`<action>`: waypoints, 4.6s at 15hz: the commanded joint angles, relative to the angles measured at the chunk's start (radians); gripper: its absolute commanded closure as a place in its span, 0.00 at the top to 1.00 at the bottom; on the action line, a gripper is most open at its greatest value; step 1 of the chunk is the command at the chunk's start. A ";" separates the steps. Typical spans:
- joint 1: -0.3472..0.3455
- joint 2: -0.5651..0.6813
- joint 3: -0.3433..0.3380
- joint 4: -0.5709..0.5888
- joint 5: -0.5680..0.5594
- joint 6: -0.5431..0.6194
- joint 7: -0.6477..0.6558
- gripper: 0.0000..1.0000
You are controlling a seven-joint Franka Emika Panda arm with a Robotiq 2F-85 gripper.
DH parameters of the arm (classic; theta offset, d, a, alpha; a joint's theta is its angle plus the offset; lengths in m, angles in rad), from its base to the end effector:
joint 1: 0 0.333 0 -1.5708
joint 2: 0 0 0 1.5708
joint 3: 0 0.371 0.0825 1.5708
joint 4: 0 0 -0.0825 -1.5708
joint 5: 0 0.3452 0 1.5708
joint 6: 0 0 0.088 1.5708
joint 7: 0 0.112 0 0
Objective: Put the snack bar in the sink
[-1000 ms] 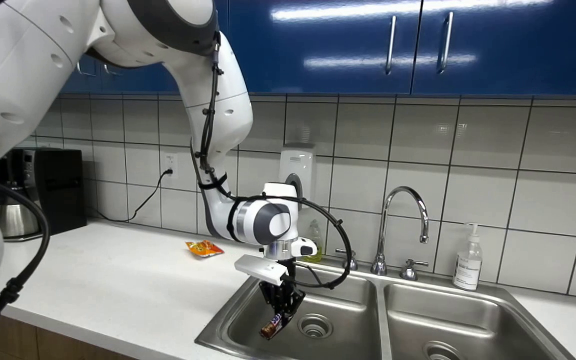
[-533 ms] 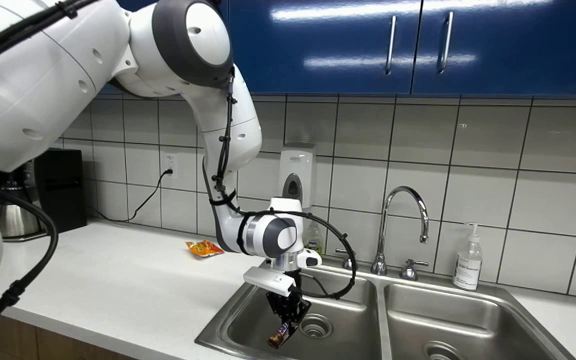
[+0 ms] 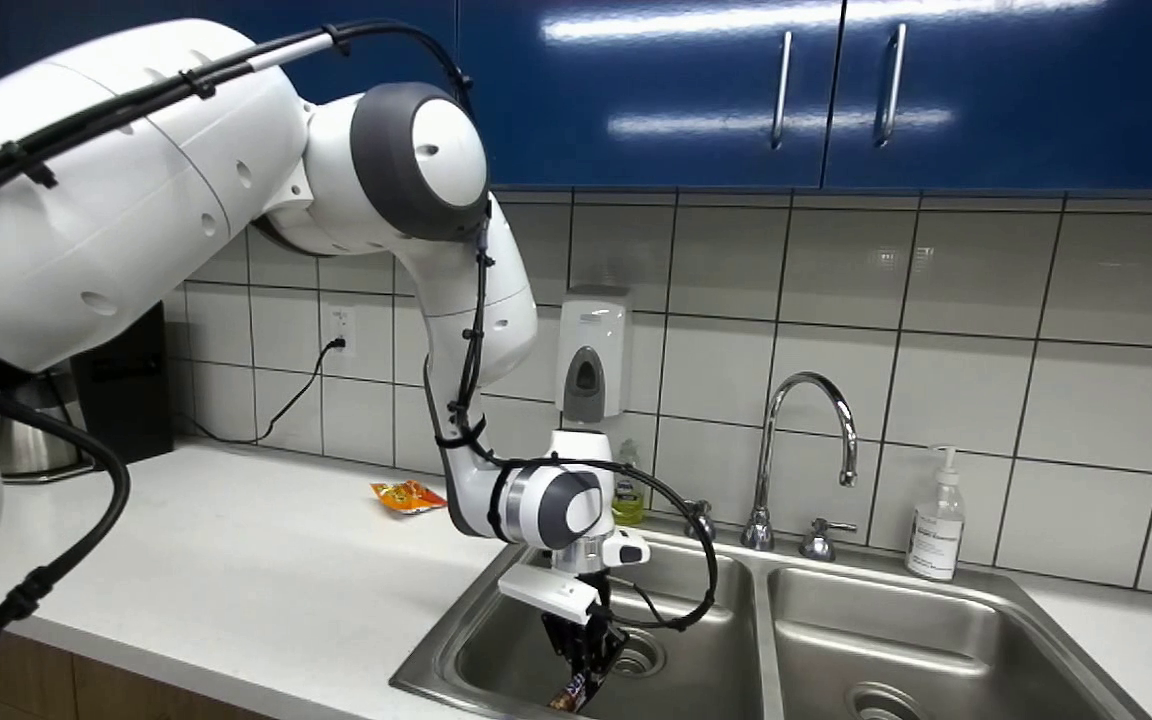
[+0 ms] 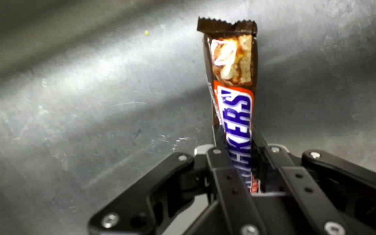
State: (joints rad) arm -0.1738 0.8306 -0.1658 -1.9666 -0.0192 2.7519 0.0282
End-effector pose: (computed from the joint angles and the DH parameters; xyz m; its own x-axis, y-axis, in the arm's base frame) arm 0.5760 -0.1966 0.1151 0.9543 -0.2965 -0.0367 -0.2896 -0.9483 0.1295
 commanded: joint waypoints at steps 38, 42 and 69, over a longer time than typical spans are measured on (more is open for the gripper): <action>0.023 -0.114 0.010 0.019 0.009 -0.036 -0.010 1.00; 0.049 -0.221 0.005 -0.109 0.000 -0.026 -0.009 1.00; 0.146 -1.125 0.119 -0.816 -0.122 -0.399 0.006 1.00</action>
State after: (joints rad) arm -0.0251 -0.2098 -0.0830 -2.7839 -0.1499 2.4517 0.0303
